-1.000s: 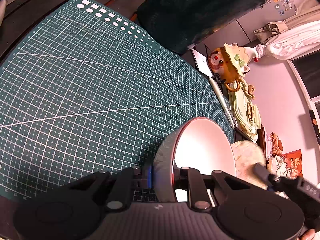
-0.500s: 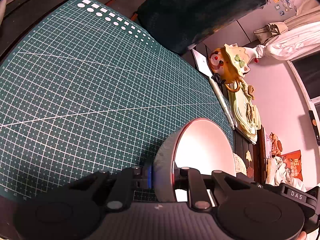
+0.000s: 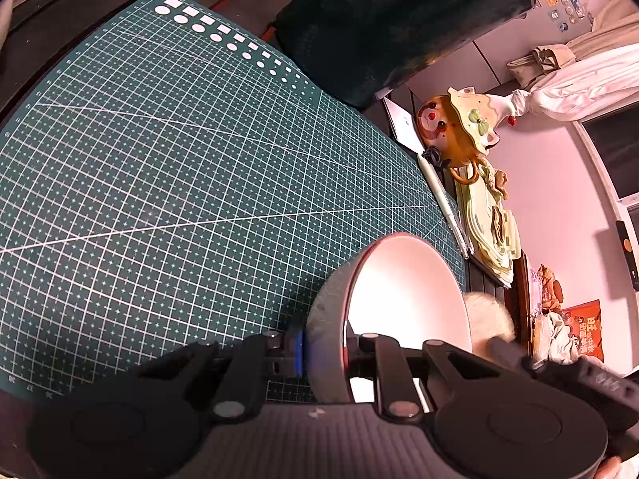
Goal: Clean bowl
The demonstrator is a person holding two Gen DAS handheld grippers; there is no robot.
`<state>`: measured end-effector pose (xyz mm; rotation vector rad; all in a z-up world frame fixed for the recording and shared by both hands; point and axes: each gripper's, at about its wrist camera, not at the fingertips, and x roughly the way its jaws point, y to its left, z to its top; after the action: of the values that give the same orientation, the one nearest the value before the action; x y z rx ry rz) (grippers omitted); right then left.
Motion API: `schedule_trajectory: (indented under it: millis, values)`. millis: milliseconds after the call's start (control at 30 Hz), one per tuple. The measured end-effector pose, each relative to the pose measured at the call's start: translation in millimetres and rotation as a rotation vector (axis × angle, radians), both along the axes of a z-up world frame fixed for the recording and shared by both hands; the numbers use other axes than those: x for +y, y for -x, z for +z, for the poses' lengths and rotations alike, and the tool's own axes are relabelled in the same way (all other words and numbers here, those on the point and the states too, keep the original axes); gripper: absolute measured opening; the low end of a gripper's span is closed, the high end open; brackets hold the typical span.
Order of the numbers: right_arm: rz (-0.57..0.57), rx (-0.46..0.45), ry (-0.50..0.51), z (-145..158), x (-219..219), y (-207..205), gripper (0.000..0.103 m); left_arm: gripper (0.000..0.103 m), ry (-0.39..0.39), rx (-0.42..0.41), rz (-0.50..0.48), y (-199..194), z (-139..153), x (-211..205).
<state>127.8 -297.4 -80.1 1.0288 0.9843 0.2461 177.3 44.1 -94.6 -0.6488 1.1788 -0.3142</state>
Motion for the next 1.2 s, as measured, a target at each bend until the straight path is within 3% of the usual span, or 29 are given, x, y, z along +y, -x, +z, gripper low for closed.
schedule_trajectory:
  millis: [67, 200, 433, 633, 867, 1200]
  values:
    - [-0.006, -0.005, -0.008, 0.1, -1.1, 0.5, 0.011, 0.017, -0.001, 0.000, -0.002, -0.2, 0.0, 0.2]
    - [0.051, 0.082, 0.023, -17.7, 11.6, 0.6, 0.011, 0.017, 0.004, 0.001, 0.001, 0.2, -0.9, 1.9]
    - [0.012, -0.030, 0.020, -2.1, 3.8, -4.7, 0.012, 0.017, 0.007, 0.020, 0.001, -3.6, -1.7, 3.6]
    - [0.079, -0.013, 0.029, -4.3, 10.0, 6.0, 0.012, 0.018, 0.005, 0.040, 0.000, -11.7, -1.3, 5.0]
    - [0.139, -0.002, 0.052, -0.8, 17.2, 21.4, 0.011, 0.022, -0.118, -0.054, -0.048, -15.0, 15.4, -3.3]
    - [0.102, -0.040, 0.098, -0.2, 17.5, 5.7, 0.011, 0.022, -0.096, -0.005, -0.008, 7.7, 27.2, 15.6]
